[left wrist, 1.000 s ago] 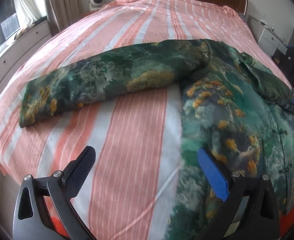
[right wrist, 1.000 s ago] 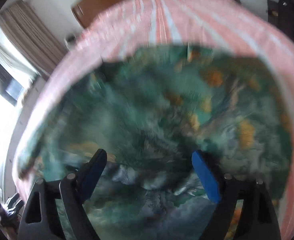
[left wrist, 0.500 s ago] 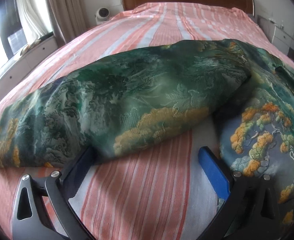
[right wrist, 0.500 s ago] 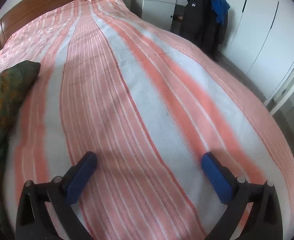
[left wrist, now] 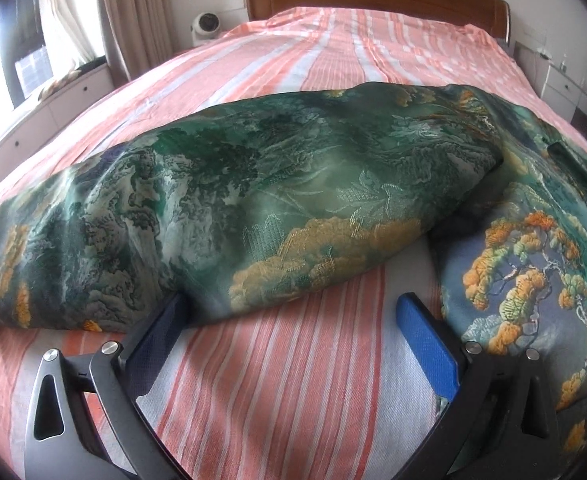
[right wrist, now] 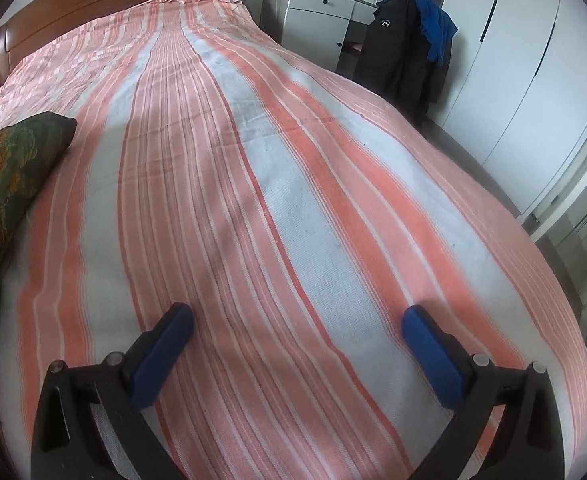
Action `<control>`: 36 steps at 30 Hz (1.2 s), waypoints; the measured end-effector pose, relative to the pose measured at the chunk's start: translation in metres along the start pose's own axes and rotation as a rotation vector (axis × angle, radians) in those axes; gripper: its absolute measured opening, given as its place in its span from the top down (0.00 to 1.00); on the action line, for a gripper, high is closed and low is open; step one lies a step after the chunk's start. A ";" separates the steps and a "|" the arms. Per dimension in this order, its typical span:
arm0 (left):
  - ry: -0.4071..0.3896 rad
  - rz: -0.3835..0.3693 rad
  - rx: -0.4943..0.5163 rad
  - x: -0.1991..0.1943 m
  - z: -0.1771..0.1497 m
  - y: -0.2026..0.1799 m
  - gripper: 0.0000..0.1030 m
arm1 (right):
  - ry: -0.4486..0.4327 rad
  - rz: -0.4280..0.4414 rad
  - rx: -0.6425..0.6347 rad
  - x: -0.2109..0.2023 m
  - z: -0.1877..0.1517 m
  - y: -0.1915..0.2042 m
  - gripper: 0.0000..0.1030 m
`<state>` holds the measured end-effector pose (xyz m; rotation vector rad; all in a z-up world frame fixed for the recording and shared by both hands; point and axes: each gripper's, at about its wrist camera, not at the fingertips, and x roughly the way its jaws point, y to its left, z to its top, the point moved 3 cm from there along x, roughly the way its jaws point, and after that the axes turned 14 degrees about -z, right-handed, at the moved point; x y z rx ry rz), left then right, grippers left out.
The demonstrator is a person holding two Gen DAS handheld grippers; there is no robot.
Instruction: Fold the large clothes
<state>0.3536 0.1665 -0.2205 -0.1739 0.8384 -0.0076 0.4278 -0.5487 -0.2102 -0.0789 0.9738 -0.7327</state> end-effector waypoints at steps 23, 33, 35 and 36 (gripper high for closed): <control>-0.006 0.003 0.003 -0.002 0.000 0.001 0.00 | -0.001 -0.001 0.000 0.000 0.000 -0.001 0.00; -0.007 0.010 0.004 -0.002 0.000 0.000 0.00 | -0.001 -0.001 0.000 0.000 0.000 -0.001 0.00; -0.006 0.012 0.005 -0.002 0.001 -0.001 0.00 | -0.001 -0.001 0.000 0.000 0.000 -0.001 0.00; -0.005 0.013 0.005 -0.001 0.002 -0.002 0.00 | -0.001 -0.001 0.000 0.000 0.000 -0.001 0.00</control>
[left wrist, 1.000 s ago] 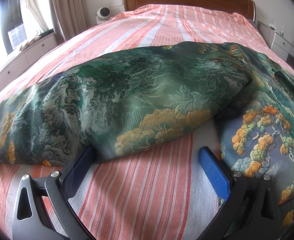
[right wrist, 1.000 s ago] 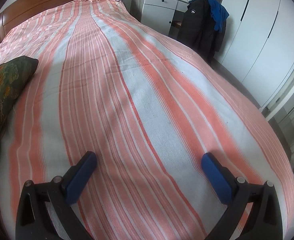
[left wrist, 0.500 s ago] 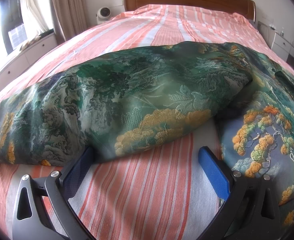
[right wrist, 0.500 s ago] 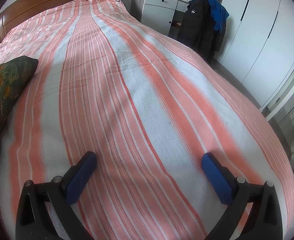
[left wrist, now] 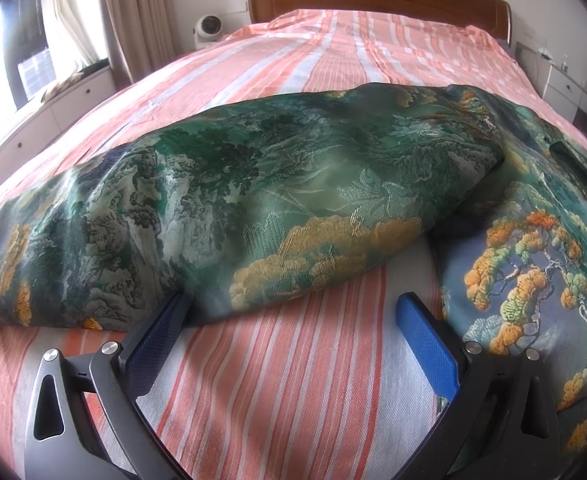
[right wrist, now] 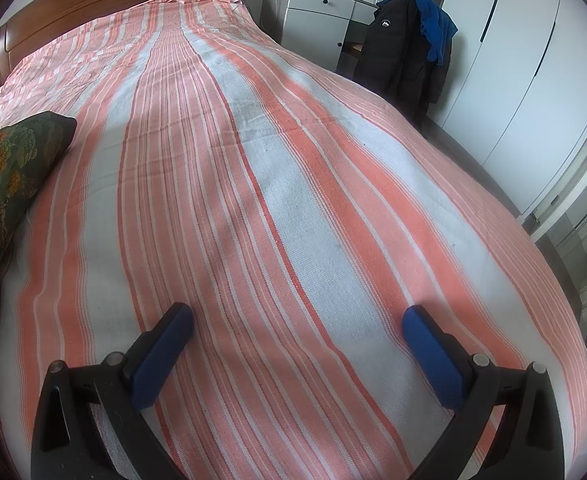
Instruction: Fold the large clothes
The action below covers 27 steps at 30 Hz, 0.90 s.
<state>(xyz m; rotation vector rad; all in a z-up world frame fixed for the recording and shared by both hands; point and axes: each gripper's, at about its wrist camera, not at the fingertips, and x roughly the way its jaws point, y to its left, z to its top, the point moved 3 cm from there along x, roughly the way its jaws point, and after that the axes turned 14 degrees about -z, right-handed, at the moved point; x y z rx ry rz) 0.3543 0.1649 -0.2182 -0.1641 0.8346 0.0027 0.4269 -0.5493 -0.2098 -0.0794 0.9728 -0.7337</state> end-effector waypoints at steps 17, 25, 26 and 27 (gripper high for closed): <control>0.074 -0.040 -0.037 -0.005 -0.004 0.005 0.00 | -0.001 -0.002 0.001 0.000 0.000 0.000 0.00; 0.088 -0.078 -0.083 -0.021 -0.011 0.010 0.00 | -0.001 -0.002 0.000 0.000 0.000 0.000 0.00; 0.090 -0.075 -0.082 -0.027 -0.012 0.010 0.00 | -0.001 -0.002 0.001 0.000 0.000 0.000 0.00; 0.085 -0.072 -0.077 -0.032 -0.014 0.010 0.00 | -0.001 -0.002 0.001 0.000 0.000 0.000 0.00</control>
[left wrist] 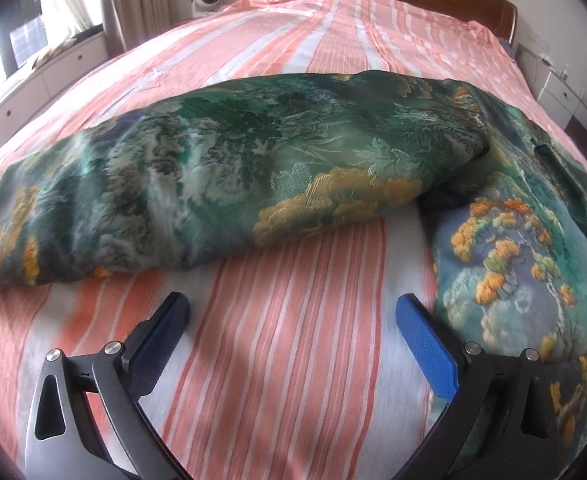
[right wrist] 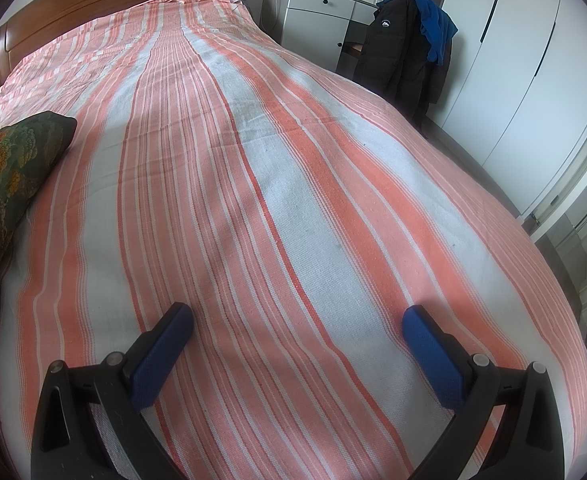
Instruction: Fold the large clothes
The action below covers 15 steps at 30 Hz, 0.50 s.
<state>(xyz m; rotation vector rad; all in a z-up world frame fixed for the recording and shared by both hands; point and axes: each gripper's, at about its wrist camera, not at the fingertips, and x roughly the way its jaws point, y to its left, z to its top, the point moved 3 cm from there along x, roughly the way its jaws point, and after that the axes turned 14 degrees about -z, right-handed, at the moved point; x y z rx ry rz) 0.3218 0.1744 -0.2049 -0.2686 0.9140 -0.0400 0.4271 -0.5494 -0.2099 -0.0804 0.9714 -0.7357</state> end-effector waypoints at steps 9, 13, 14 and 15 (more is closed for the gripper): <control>-0.037 -0.011 -0.009 -0.001 -0.017 0.013 0.00 | 0.000 0.000 0.000 0.000 0.000 0.000 0.00; -0.061 0.010 0.009 0.001 -0.021 0.011 0.00 | -0.001 -0.001 0.000 0.000 0.000 0.000 0.00; -0.069 0.013 0.012 0.001 -0.022 0.011 0.00 | -0.001 0.000 0.000 0.000 0.000 0.000 0.00; -0.075 0.012 0.012 0.001 -0.023 0.011 0.00 | -0.001 0.000 0.000 0.000 0.000 0.000 0.00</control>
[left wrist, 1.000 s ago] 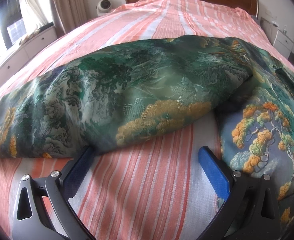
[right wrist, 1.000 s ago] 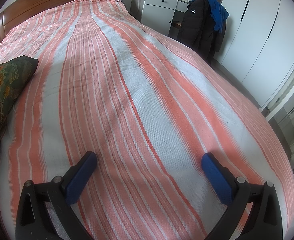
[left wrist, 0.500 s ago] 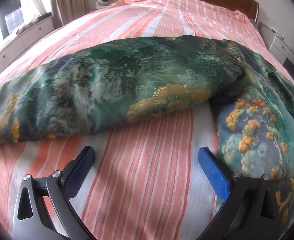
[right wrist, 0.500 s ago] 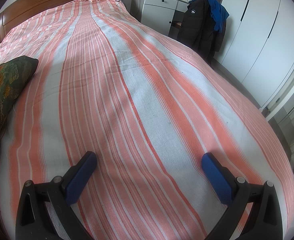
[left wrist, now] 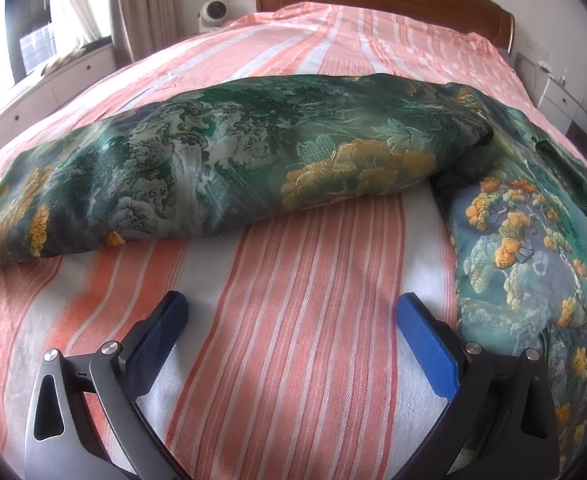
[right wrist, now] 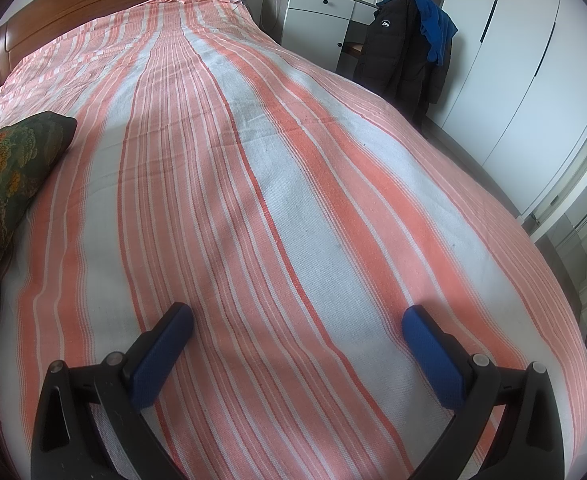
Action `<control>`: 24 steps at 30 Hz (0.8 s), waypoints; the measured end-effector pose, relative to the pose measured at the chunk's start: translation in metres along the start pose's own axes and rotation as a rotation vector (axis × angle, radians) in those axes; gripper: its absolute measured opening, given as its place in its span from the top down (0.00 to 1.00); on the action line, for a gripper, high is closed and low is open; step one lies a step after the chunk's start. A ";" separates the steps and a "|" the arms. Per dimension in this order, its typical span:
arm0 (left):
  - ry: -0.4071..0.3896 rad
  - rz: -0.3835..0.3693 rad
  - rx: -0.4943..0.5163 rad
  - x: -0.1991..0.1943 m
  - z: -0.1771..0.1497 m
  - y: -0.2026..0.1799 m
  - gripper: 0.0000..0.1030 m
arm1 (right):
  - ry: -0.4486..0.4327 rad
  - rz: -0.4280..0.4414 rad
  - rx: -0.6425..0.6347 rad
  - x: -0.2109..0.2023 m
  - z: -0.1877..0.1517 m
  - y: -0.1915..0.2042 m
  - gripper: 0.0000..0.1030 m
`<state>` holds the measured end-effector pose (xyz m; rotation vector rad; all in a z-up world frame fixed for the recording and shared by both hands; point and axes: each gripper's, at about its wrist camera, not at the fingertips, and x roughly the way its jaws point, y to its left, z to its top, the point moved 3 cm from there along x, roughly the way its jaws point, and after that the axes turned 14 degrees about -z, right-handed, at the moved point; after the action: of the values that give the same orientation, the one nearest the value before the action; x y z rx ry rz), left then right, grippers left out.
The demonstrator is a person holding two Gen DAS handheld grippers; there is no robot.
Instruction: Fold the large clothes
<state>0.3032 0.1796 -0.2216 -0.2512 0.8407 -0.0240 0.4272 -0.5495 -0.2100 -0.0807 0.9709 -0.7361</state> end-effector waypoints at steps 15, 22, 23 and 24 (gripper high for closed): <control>-0.013 -0.002 0.000 -0.002 -0.003 0.001 0.00 | 0.000 0.000 0.000 0.000 0.000 0.000 0.00; 0.020 -0.008 -0.009 -0.003 0.002 0.000 0.00 | 0.000 0.000 0.000 -0.001 0.000 0.000 0.00; 0.031 -0.009 -0.010 -0.004 0.004 0.000 0.00 | 0.000 0.000 0.000 0.000 0.000 0.000 0.00; 0.039 -0.009 -0.011 -0.004 0.006 0.001 0.00 | 0.000 0.000 0.000 0.000 0.000 0.000 0.00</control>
<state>0.3046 0.1823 -0.2147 -0.2658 0.8785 -0.0329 0.4270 -0.5493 -0.2097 -0.0807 0.9708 -0.7365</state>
